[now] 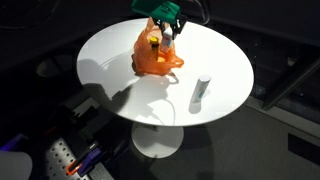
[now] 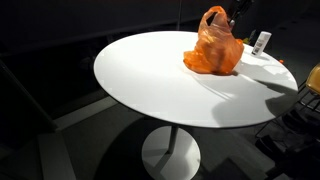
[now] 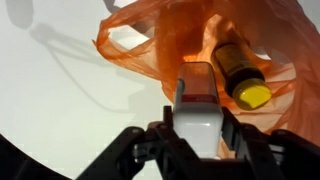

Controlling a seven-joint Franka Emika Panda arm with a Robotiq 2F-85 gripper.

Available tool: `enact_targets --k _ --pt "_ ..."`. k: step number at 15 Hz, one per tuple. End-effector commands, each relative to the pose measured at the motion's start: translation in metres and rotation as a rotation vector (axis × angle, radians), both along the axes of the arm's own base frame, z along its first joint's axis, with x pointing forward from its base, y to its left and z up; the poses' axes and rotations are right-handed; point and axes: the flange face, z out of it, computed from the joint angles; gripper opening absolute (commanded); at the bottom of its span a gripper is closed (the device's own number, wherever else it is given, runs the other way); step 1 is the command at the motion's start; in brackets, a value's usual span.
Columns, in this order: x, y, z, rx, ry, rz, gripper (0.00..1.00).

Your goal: Remove the white bottle from the orange plastic bag

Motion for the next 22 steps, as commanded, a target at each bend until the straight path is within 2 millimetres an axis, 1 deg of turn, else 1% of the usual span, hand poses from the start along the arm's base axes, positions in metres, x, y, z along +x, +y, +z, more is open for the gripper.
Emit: enact_targets --k 1,2,4,6,8,11,13,16,20,22 --pt "0.003 -0.029 0.036 -0.004 -0.040 -0.058 0.23" --pt "0.004 -0.038 0.040 -0.016 -0.051 -0.080 0.23" --pt "0.009 -0.059 0.038 -0.032 -0.055 -0.123 0.23" --pt "0.012 -0.080 0.029 -0.058 -0.058 -0.169 0.23" --pt "0.013 -0.100 0.015 -0.081 -0.043 -0.208 0.23" --pt "0.013 -0.119 -0.011 -0.110 -0.008 -0.251 0.23" --pt "0.012 -0.128 -0.028 -0.125 0.023 -0.270 0.23" --pt "0.009 -0.136 -0.050 -0.135 0.066 -0.286 0.23" --pt "0.008 -0.139 -0.067 -0.149 0.100 -0.287 0.23" --pt "0.008 -0.139 -0.073 -0.155 0.110 -0.282 0.23"
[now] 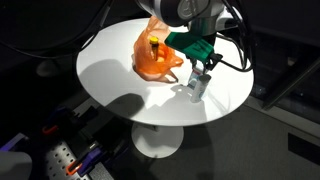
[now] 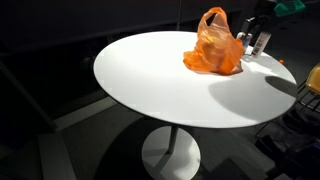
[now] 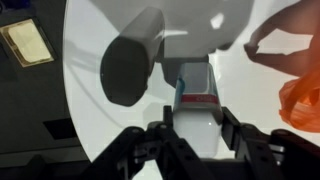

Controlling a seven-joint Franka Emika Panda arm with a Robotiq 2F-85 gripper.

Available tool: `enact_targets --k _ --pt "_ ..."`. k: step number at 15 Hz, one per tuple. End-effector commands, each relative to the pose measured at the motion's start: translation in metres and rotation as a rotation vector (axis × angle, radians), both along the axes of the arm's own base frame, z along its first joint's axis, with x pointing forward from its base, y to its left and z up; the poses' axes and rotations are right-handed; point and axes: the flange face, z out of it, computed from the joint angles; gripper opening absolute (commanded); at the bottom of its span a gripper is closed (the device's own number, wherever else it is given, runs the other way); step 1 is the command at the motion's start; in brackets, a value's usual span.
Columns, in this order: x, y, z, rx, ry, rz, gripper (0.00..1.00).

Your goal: Remove the white bottle from the orange plastic bag

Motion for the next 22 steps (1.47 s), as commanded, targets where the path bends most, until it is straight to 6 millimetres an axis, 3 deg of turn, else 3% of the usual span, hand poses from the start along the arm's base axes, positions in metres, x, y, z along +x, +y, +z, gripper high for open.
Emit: enact_targets --k 1,2,6,12,16,20,22 --pt "0.007 -0.003 -0.001 -0.014 0.014 -0.009 0.73" --pt "0.006 -0.003 -0.001 -0.013 0.015 -0.007 0.74" --pt "0.000 0.007 0.017 0.036 0.032 0.016 1.00" --pt "-0.015 0.036 0.058 0.184 0.160 0.071 1.00" --pt "-0.025 0.045 0.081 0.193 0.234 0.070 1.00" --pt "-0.033 0.056 0.083 0.198 0.241 0.097 1.00" --pt "-0.027 0.052 0.077 0.195 0.238 0.077 1.00"
